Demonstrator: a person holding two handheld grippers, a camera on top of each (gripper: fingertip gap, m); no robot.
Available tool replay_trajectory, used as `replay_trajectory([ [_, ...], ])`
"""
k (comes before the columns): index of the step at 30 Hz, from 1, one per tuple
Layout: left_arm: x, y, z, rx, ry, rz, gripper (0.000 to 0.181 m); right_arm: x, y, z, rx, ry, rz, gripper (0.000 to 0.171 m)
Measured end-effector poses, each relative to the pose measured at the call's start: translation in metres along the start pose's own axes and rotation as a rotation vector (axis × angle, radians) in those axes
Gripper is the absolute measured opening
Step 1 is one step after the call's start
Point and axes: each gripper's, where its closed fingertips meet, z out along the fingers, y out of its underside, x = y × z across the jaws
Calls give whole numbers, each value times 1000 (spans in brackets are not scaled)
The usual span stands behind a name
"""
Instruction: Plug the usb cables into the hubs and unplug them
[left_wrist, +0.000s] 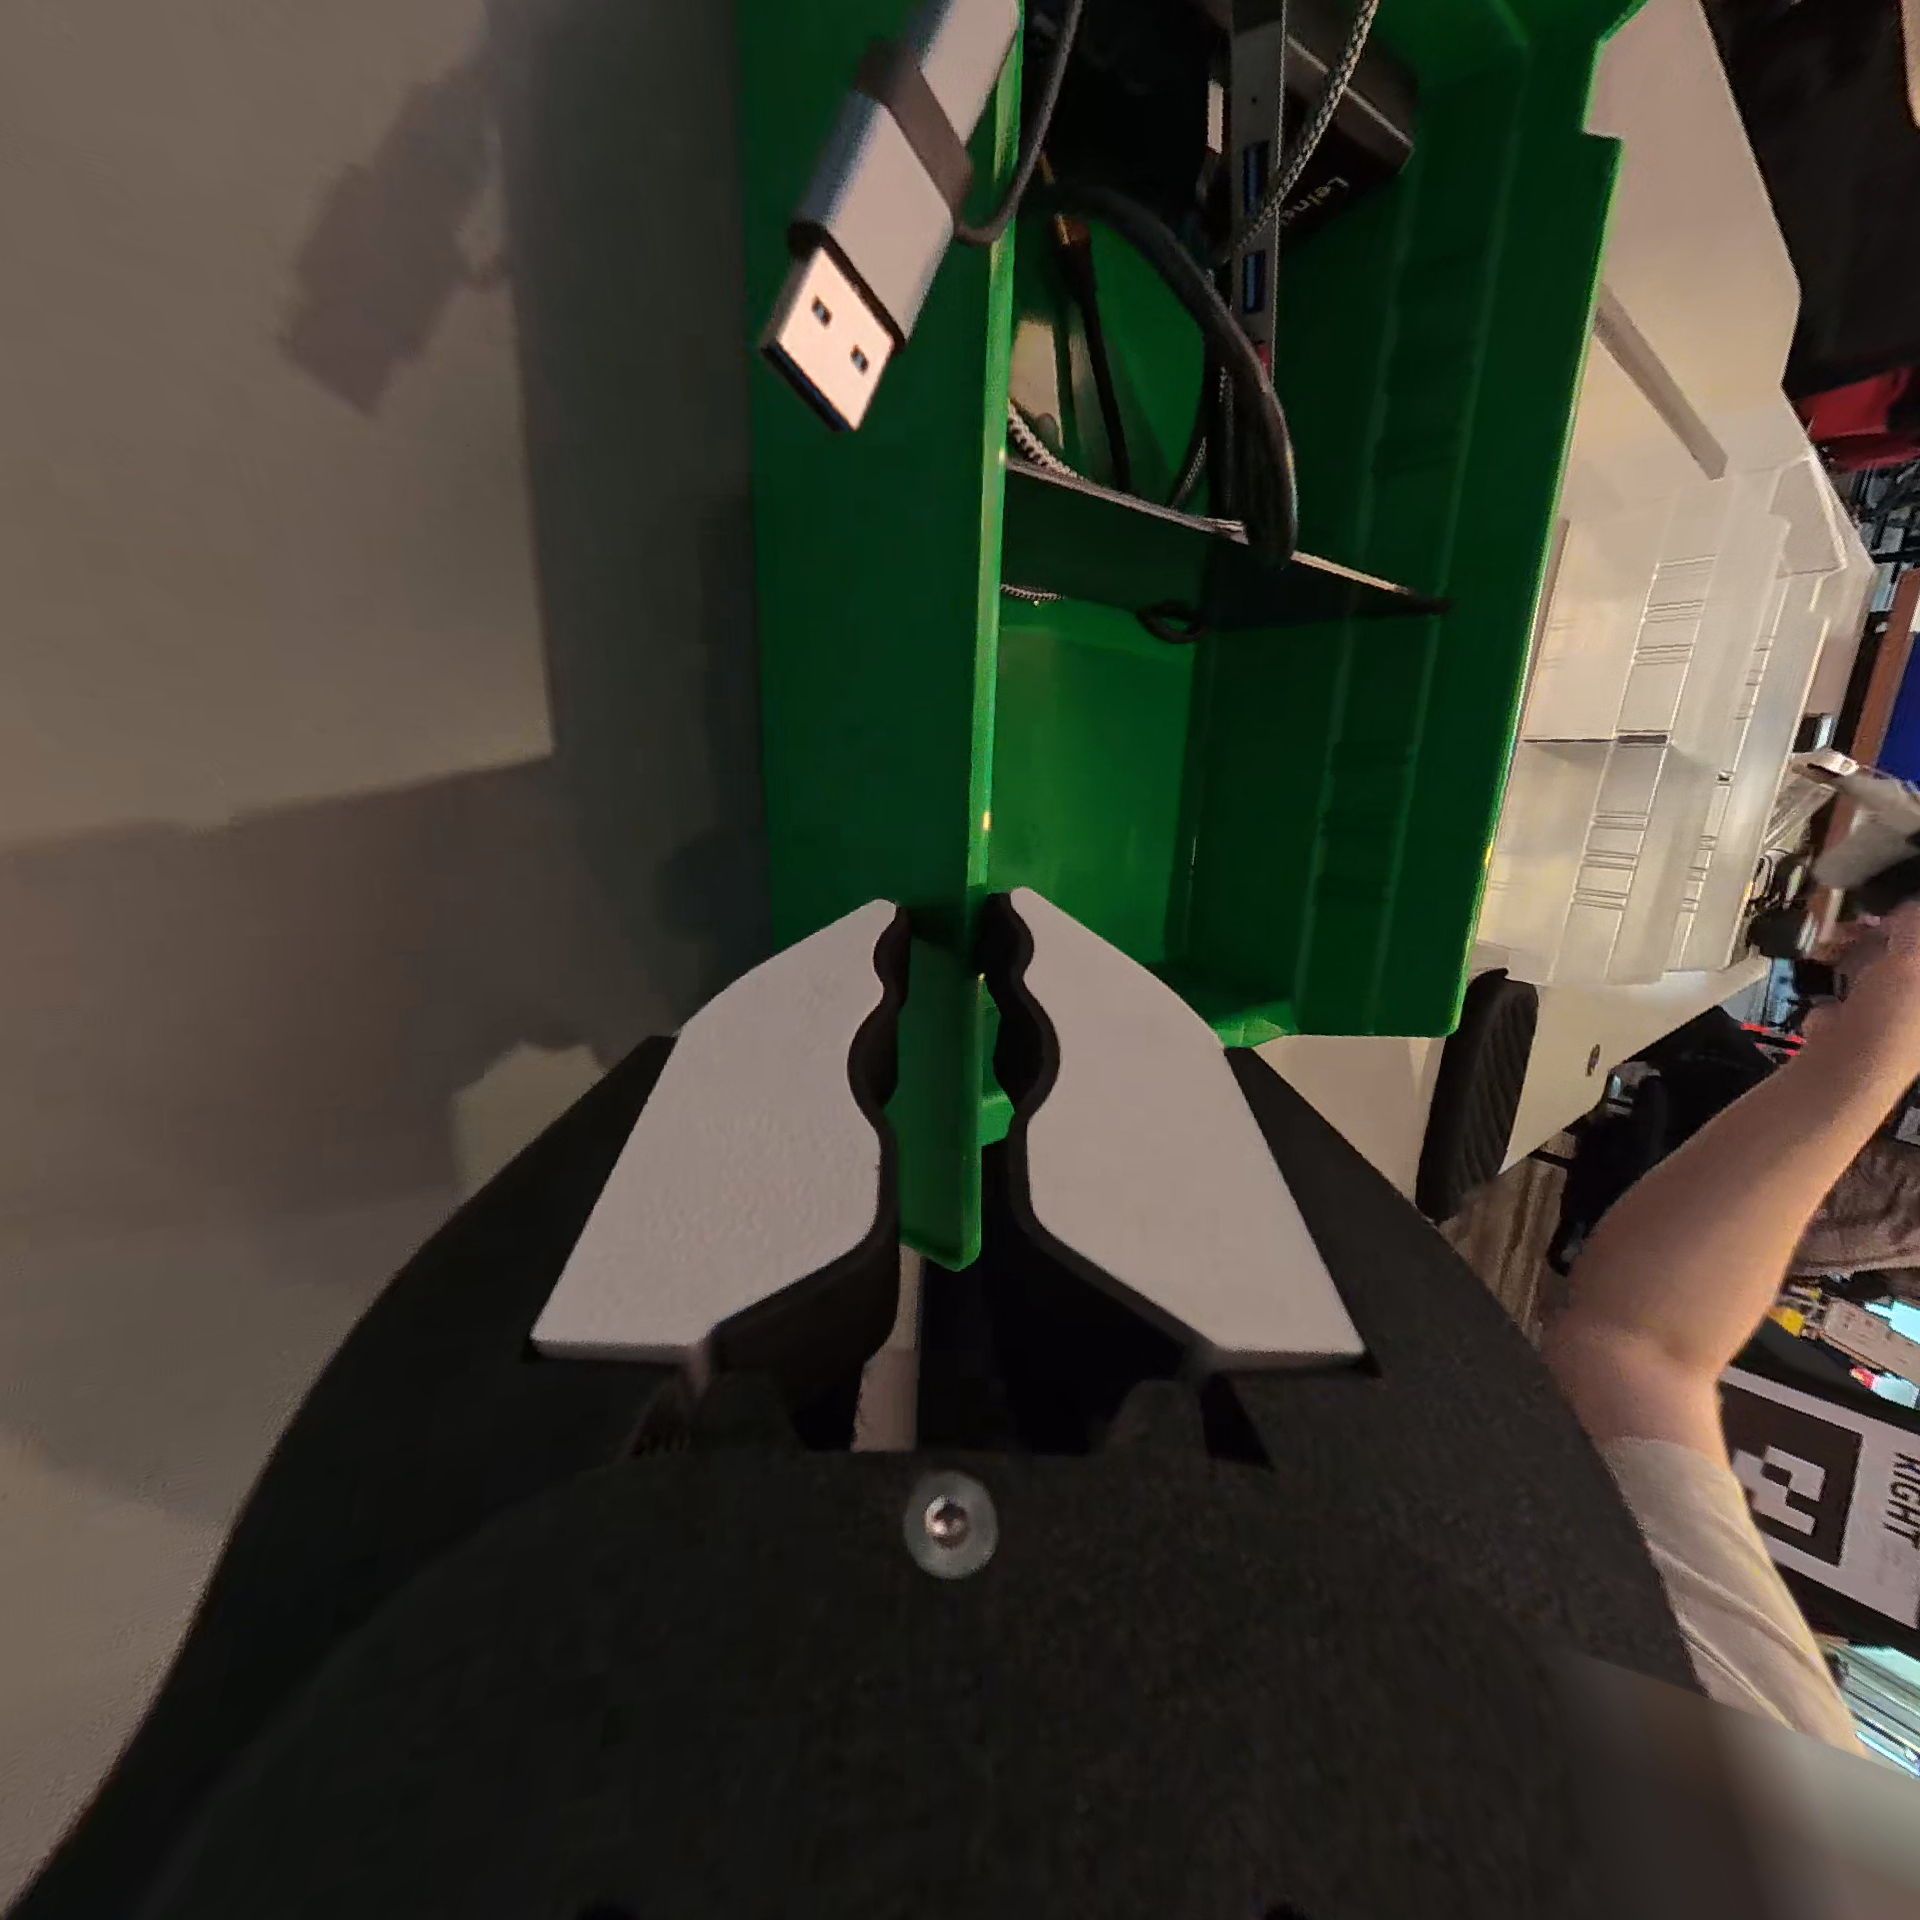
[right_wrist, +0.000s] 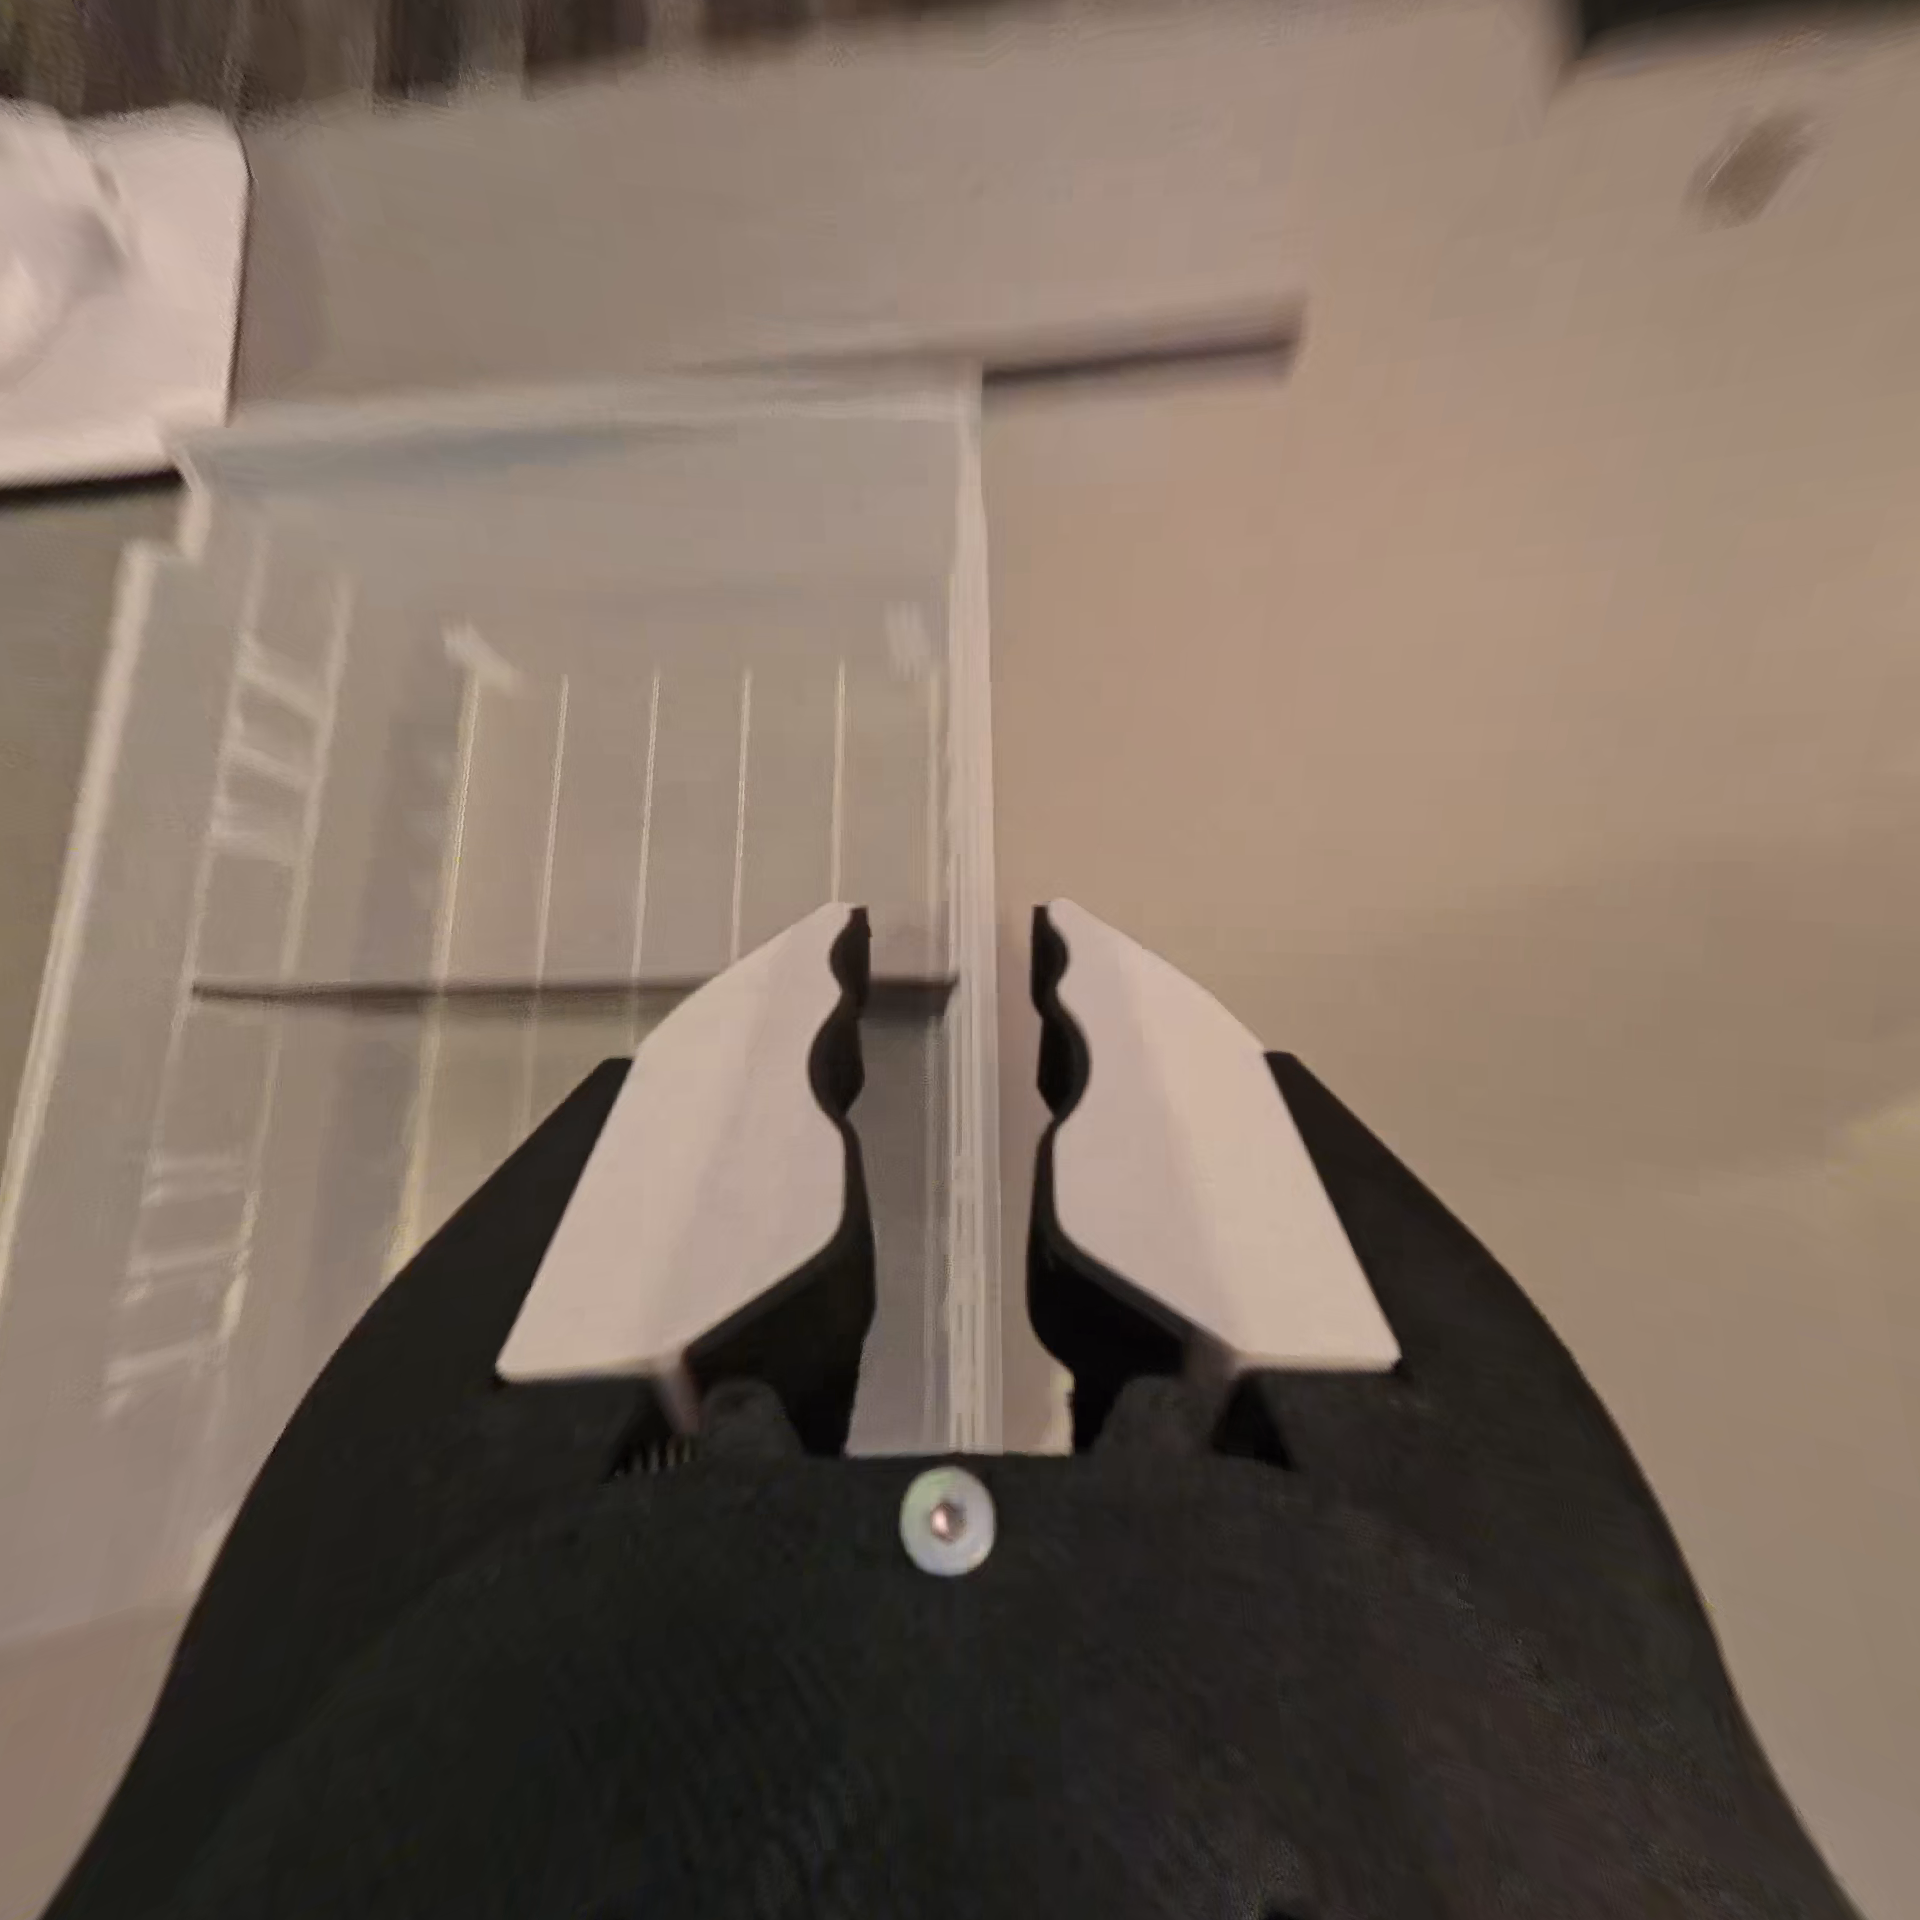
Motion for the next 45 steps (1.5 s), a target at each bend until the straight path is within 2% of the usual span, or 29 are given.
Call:
replay_trajectory([
  [3,1,-2,-2,12,-11,0,12,-21,-52,-47,364,236,-179,54],
  [5,5,-8,-8,59,-17,15,8,-46,-73,-76,539,364,-250,57],
  [8,8,-13,-13,100,-33,38,9,-102,-87,-96,674,356,-294,62],
  [12,7,-8,-4,50,-46,28,15,-162,-98,-106,773,302,-323,64],
  [16,1,-5,2,4,-101,32,12,-191,-111,-108,824,307,-353,64],
  [25,6,0,2,-40,-121,54,9,-205,-130,-87,812,231,-351,64],
  [28,13,-13,-20,86,-152,56,8,-205,-125,-74,810,183,-351,64],
  [32,44,-43,-68,369,-289,230,12,-200,-120,-53,762,148,-358,65],
  [37,98,-86,-105,709,-583,534,39,-202,-121,-50,775,74,-359,65],
  [39,112,-96,-103,769,-757,656,48,-199,-122,-52,798,77,-371,66],
  [42,135,-107,-93,830,-1065,871,45,-191,-125,-57,820,102,-383,66],
  [45,164,-113,-53,789,-1120,1016,48,-186,-125,-59,827,92,-381,66],
])
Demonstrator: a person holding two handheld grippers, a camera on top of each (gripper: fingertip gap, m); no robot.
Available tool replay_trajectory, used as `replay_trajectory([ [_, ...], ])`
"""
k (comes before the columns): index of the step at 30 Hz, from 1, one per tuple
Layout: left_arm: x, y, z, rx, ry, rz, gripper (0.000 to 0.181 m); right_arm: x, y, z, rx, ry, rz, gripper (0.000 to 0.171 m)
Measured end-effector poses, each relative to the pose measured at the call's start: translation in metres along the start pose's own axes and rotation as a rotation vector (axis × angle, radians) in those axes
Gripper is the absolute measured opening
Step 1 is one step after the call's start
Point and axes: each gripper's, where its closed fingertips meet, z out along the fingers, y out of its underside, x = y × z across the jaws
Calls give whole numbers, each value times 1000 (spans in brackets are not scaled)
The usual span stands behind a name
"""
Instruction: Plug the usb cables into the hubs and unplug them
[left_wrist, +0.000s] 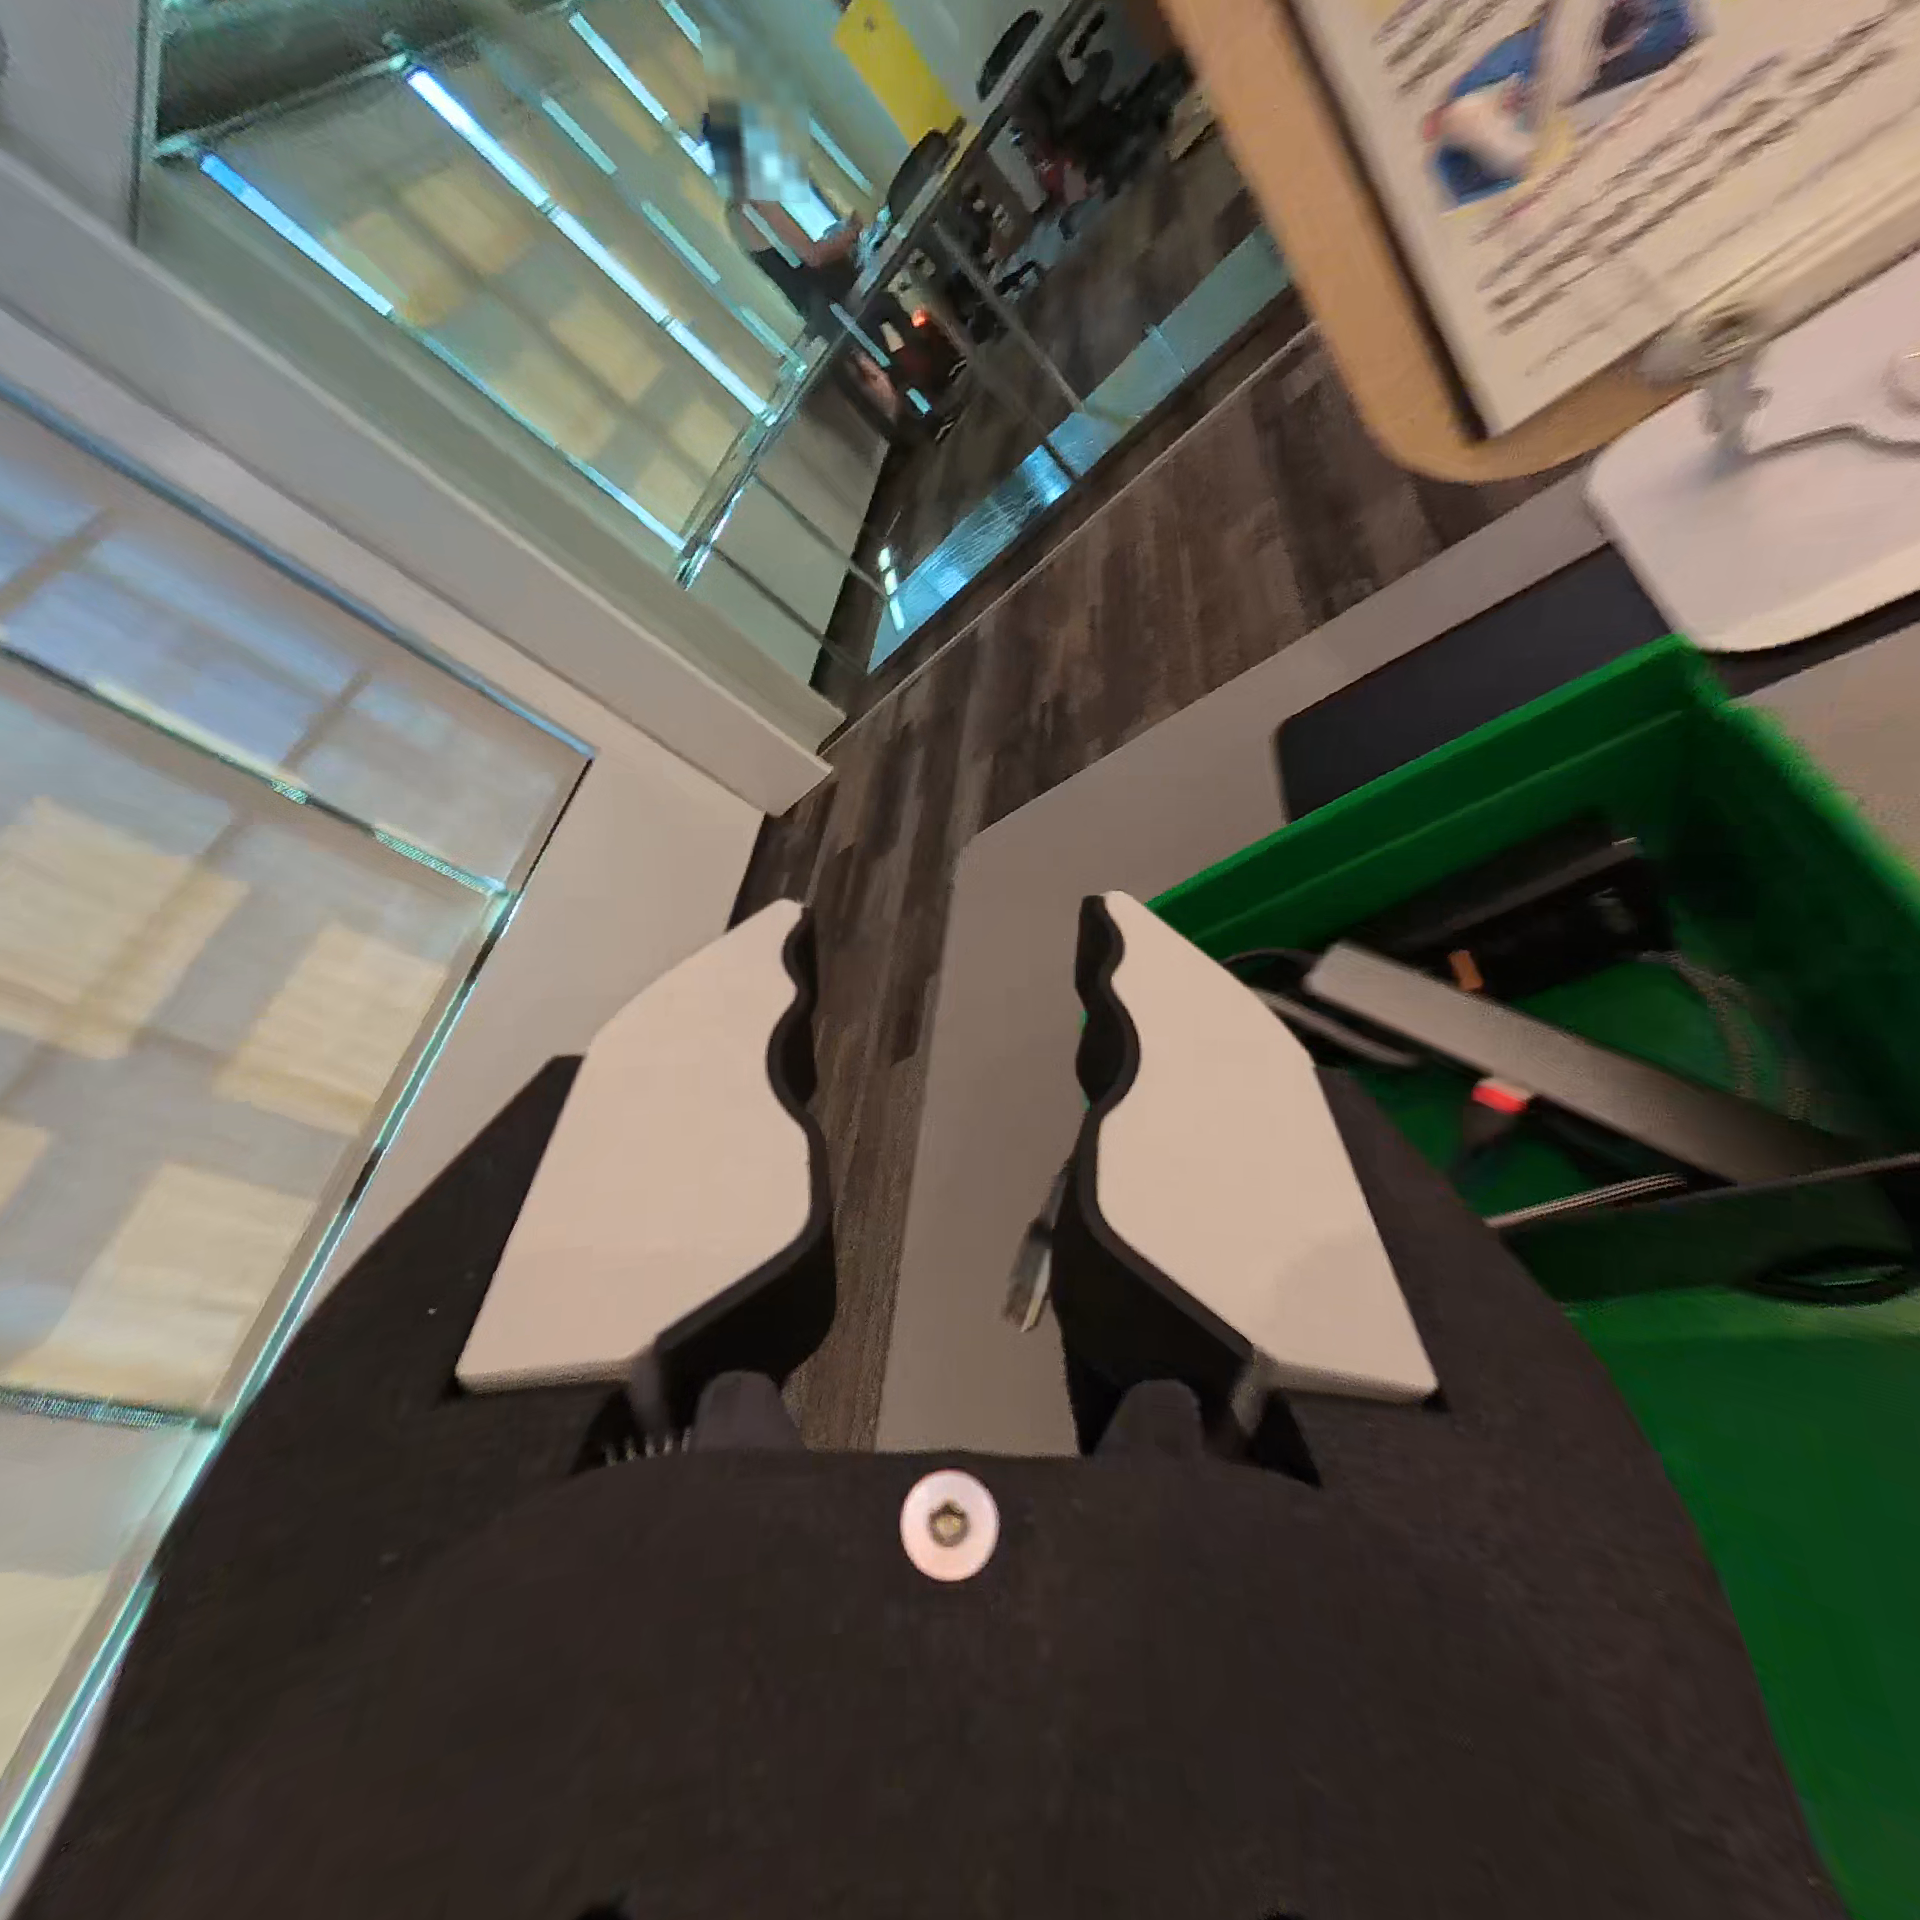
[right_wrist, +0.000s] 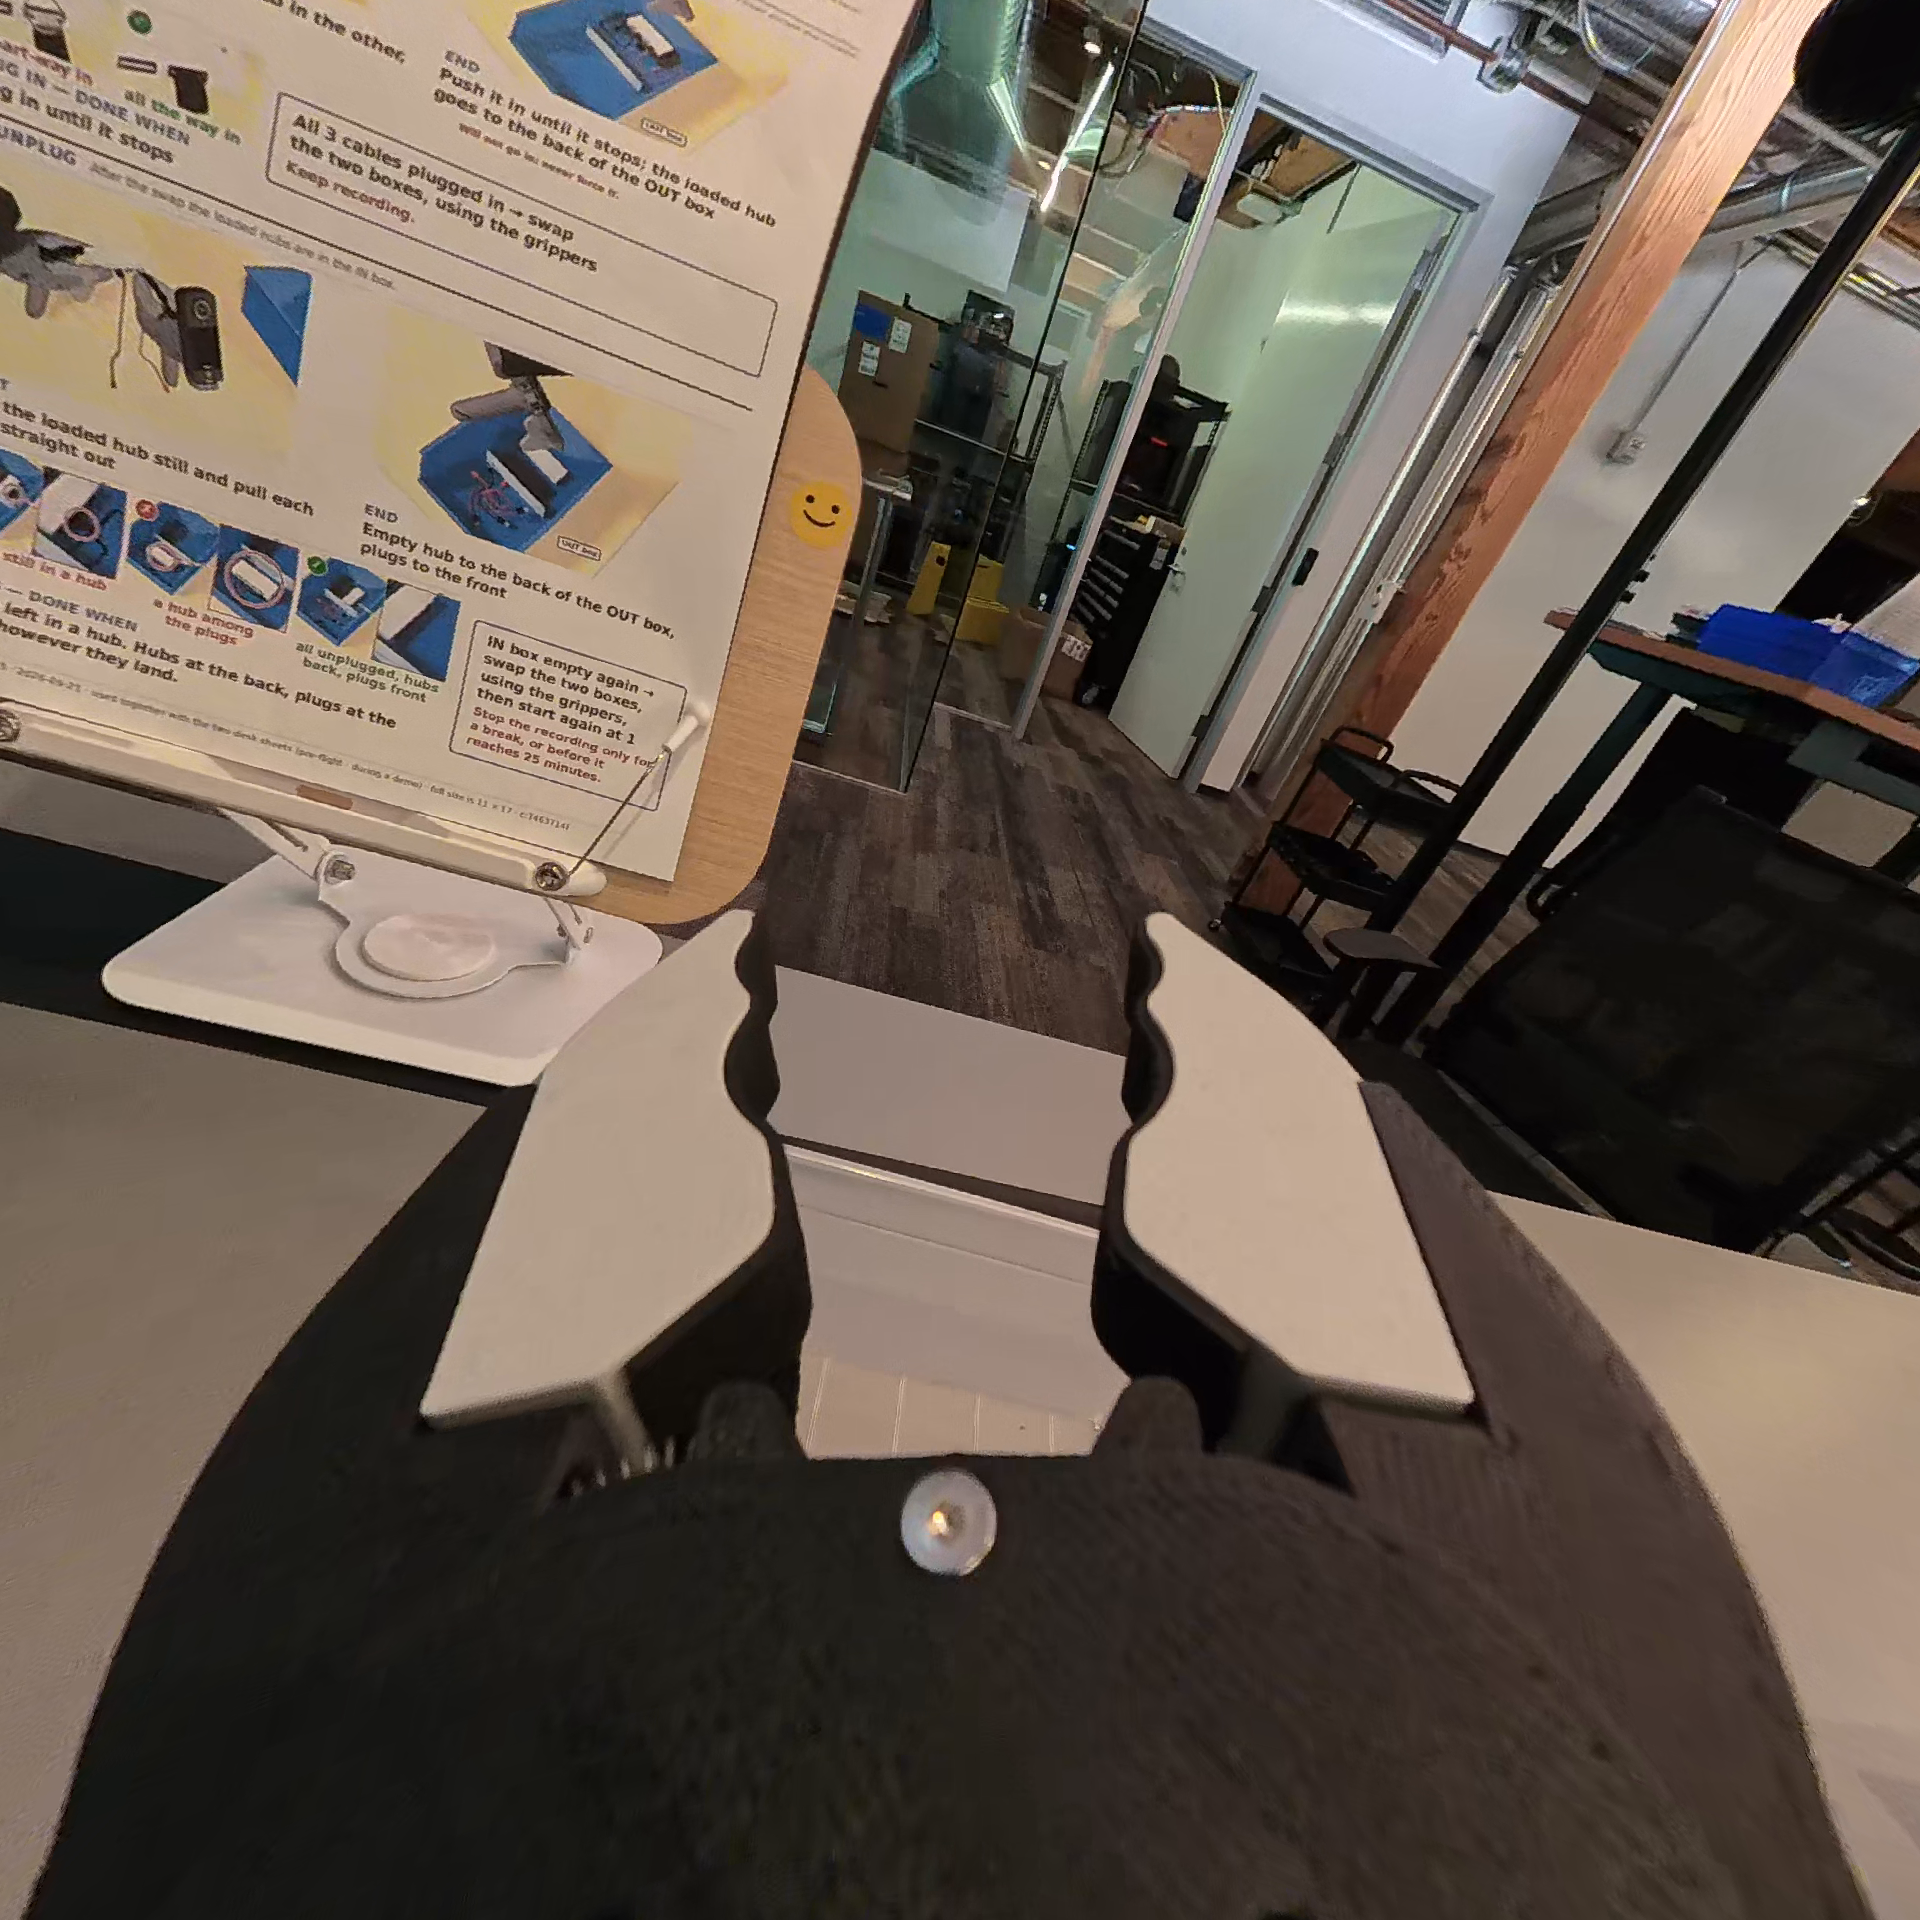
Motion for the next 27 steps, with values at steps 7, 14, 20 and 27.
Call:
replay_trajectory([
  [7,54,-32,3,73,57,122,49,3,-1,-3,3,-11,-20,65],
  [14,57,-36,2,106,89,98,52,0,1,-1,-6,-26,-77,65],
  [20,45,22,15,-133,215,84,57,27,68,6,-374,-73,-275,60],
  [27,23,164,-13,-675,553,-339,75,94,153,-52,-809,-270,145,59],
])
